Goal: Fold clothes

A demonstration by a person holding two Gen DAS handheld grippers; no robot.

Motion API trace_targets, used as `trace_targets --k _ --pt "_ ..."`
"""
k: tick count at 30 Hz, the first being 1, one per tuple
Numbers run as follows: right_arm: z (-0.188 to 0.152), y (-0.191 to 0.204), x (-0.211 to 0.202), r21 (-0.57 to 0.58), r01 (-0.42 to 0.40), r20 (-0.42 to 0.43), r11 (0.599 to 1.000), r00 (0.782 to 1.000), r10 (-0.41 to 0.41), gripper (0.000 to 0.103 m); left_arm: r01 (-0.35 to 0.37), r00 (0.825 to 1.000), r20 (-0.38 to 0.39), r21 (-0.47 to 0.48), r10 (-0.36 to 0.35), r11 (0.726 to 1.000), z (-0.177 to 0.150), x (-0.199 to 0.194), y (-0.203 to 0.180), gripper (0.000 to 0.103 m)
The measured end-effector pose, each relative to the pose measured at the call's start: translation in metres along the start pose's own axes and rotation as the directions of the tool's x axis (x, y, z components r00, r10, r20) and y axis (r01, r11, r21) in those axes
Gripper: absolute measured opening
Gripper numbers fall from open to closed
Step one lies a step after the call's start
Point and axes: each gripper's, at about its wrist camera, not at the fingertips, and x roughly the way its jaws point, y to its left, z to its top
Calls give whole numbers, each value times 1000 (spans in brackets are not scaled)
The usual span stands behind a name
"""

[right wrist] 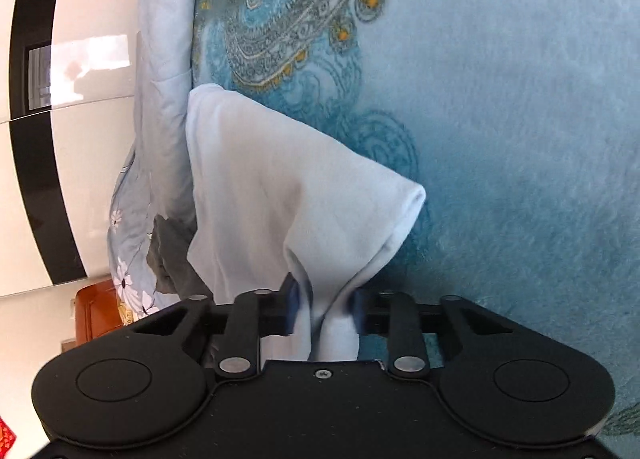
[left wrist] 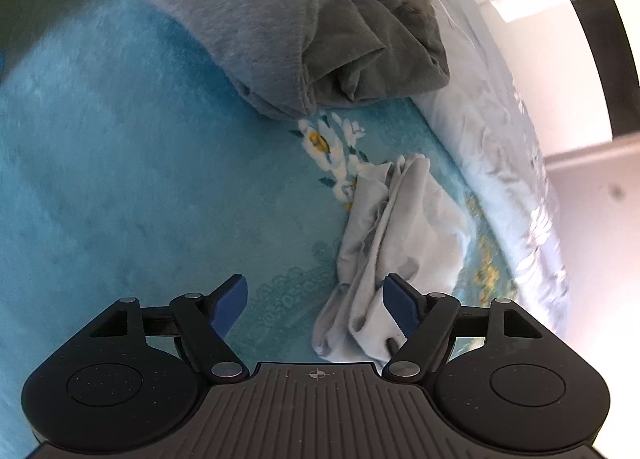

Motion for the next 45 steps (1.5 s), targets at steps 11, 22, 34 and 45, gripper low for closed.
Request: trace_targets --k 11,22,34,45 --pt "34 34 -36 -249 12 -54 968 998 -26 10 27 999 -48 3 -27 1000 -5 9 -12 75" --pt "137 8 -154 -524 210 -72 826 955 -288 9 74 965 -262 321 14 944 -48 67 -65 79" --pt "182 3 -180 -576 202 -95 792 946 -310 11 203 912 -410 514 31 834 -92 153 -116 88" --pt "183 -18 -185 -464 154 -107 872 968 -228 44 264 880 -474 506 10 821 -100 166 -124 89"
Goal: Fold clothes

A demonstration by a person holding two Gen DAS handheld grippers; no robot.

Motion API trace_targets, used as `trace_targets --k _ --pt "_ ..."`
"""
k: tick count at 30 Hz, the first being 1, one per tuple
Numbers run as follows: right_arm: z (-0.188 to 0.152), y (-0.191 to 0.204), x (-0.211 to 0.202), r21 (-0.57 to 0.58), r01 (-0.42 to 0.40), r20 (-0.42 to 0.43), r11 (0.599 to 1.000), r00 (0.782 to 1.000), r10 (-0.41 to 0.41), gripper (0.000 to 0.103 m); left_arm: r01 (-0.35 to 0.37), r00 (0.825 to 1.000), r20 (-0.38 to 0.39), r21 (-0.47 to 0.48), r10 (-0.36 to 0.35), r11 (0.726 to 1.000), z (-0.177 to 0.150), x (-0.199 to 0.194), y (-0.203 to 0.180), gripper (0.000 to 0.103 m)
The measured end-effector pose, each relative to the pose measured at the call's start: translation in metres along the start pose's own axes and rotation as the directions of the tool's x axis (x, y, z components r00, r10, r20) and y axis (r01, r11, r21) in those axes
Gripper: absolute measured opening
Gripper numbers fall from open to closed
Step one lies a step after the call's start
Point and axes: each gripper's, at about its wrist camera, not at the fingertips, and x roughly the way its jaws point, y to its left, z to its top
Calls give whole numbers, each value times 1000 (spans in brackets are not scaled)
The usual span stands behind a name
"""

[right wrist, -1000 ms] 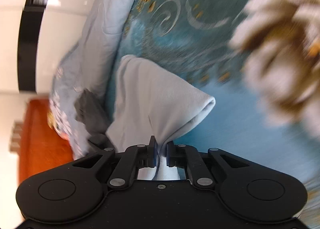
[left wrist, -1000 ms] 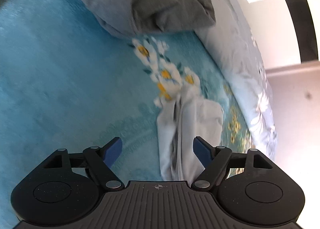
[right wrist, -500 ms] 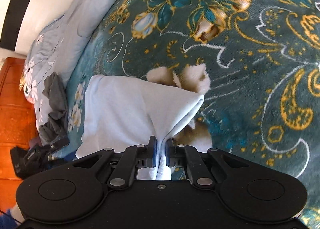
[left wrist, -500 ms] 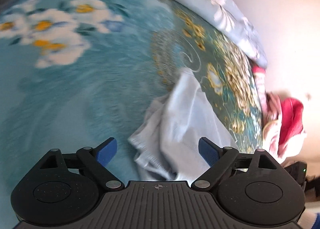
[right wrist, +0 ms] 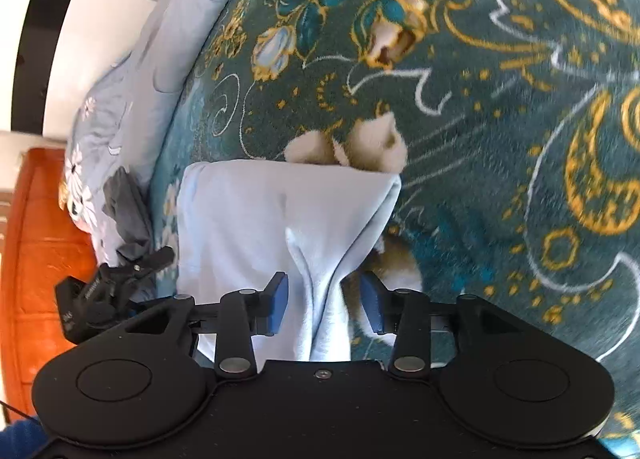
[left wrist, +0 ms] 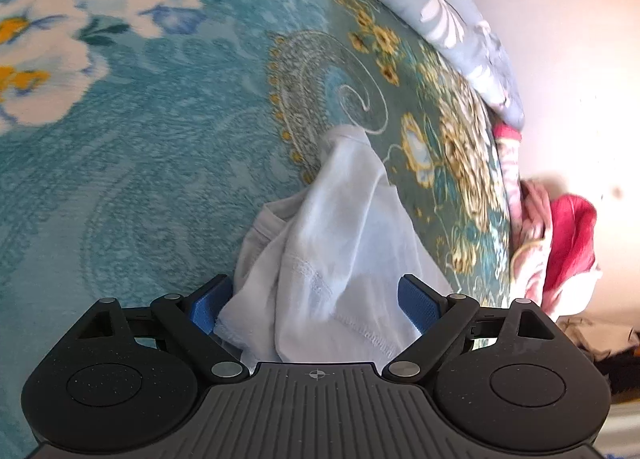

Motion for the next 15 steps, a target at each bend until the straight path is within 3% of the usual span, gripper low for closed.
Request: trace_targets --k 11,13,14,15 --pt "-12 7 16 87 -51 47 995 998 47 44 -7 997 -73 84 13 996 3 14 -17 89" --pt "-13 8 17 94 -51 51 994 998 47 44 -5 996 -84 94 13 996 3 15 -21 78" --pt "-13 8 16 97 -48 53 994 998 43 44 -10 996 -89 97 19 995 3 16 -22 63" --pt "-13 8 16 102 -48 56 994 998 42 44 -24 996 -89 100 33 995 2 17 -22 57"
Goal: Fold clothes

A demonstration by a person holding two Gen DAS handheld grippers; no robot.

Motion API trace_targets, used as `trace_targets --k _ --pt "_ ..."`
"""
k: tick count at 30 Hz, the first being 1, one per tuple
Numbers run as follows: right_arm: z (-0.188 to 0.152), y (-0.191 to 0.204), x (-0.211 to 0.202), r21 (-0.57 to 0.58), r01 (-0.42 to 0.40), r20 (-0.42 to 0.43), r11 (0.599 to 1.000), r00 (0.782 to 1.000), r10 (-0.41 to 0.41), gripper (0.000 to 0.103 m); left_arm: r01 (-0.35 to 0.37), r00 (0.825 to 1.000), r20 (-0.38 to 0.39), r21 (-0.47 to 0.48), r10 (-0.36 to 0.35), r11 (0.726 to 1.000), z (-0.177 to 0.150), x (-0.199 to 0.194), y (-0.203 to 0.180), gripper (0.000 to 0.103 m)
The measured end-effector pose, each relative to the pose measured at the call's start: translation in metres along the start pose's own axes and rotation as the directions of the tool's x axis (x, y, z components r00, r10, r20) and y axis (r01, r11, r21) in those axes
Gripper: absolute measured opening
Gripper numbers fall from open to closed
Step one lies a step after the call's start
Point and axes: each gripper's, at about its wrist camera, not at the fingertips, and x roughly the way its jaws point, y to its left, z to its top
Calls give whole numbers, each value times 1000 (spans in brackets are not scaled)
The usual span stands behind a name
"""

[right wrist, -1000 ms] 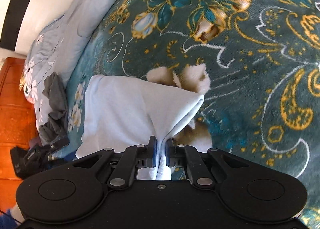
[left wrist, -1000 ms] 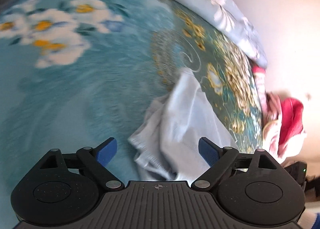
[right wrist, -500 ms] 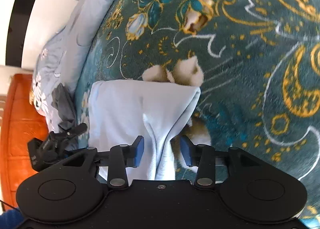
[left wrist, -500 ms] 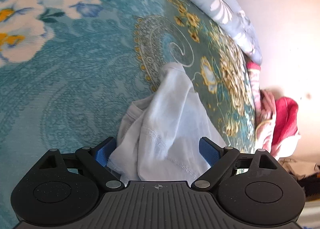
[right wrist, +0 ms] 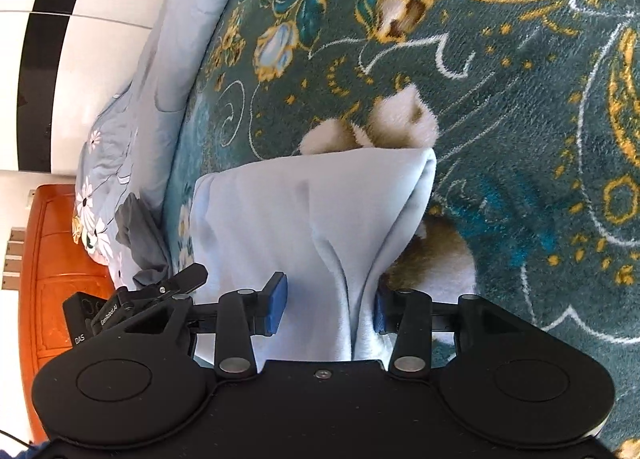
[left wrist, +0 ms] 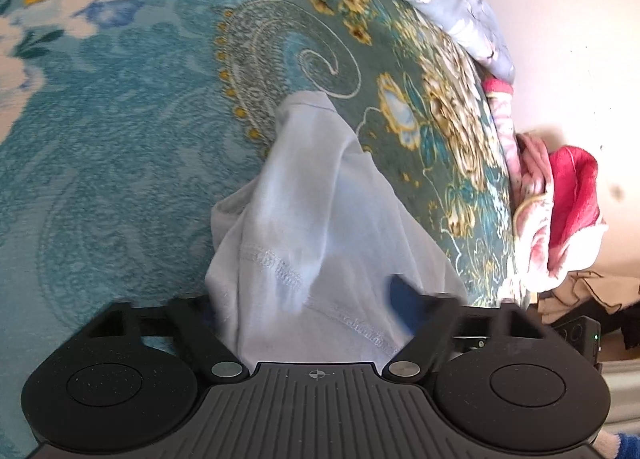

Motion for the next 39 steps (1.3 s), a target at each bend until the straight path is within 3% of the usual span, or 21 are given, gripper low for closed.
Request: trace_targets --k 2,8,10,12,19,28,31,34,36,39 --pt "0 1 0 7 3 5 1000 1000 -3 43 -30 1000 8 2 30 1000 -2 0 -1 53" --pt "-3 6 3 13 41 24 999 999 -41 36 -86 995 44 -50 89 995 -13 -5 -4 26" --pt "-4 8 2 14 54 32 998 998 -55 30 -93 993 66 -80 99 992 -16 -8 -7 20" --pt "-5 12 0 5 73 40 997 997 -73 18 -105 989 90 -94 114 990 -18 -12 -13 15" --pt "-8 56 -19 -92 98 59 991 994 -93 13 -77 991 104 -92 86 993 -30 -45 -41 11" --pt "-33 137 -86 -197 60 64 979 997 -48 13 -3 972 232 -121 31 993 -65 -151 -75 11" --pt "-43 165 -104 -238 15 56 971 998 -2 13 -6 956 290 -118 40 993 -75 -190 -87 11" --pt "-48 194 -114 -304 -36 19 952 999 44 13 -32 926 369 -123 75 992 -87 -223 -100 11" --pt "-47 210 -117 -358 -82 -23 930 997 79 13 -51 898 426 -149 110 988 -98 -244 -108 11" --pt "-40 232 -113 -432 -170 -113 886 984 135 13 -58 837 515 -250 183 967 -123 -274 -122 11"
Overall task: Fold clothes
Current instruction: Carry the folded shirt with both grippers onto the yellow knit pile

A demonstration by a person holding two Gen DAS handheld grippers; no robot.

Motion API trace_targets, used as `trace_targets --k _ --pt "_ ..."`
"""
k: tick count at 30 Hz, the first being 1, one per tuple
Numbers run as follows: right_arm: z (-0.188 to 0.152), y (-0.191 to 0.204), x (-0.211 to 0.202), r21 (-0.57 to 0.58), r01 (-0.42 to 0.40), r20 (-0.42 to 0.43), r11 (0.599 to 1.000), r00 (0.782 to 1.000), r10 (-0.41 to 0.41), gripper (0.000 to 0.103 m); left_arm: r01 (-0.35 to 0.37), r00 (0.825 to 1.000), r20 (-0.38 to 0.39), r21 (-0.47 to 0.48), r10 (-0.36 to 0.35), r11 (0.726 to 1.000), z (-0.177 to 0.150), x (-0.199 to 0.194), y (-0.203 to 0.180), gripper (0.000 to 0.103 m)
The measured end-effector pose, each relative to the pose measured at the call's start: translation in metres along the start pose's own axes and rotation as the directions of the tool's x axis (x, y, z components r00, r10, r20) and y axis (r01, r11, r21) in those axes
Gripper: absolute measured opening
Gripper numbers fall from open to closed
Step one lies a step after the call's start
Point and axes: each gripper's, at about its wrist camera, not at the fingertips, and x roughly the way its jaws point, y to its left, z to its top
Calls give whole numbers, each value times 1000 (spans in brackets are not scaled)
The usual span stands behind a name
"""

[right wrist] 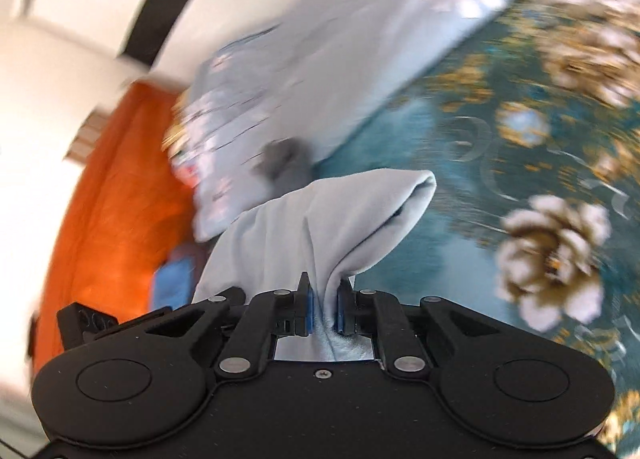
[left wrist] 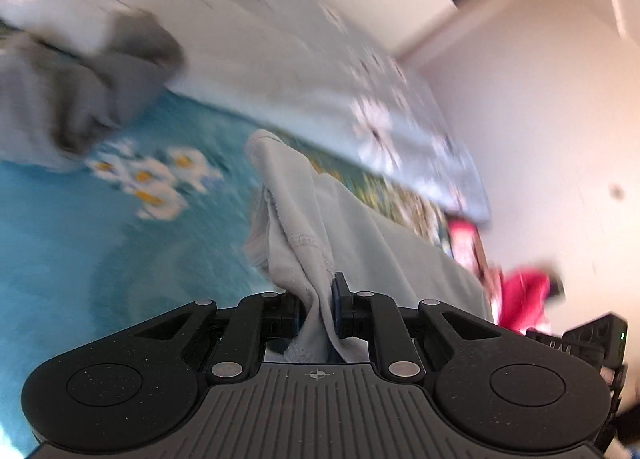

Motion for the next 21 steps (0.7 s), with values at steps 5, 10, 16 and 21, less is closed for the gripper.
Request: trace_targets --k 5,10,16,21 --pt "16 31 11 -146 -160 -99 976 984 146 13 -74 988 130 -91 85 993 -13 -60 -10 11" --pt "9 56 19 -174 -255 -164 951 960 228 13 -149 967 195 -96 166 984 -19 -110 -15 11" --pt "-4 85 13 -228 -336 -214 914 933 290 14 -139 932 304 -201 197 970 -41 -140 -9 11" --pt "-13 99 15 -278 -335 -258 900 929 266 14 -150 930 301 -213 211 966 -53 -146 3 11"
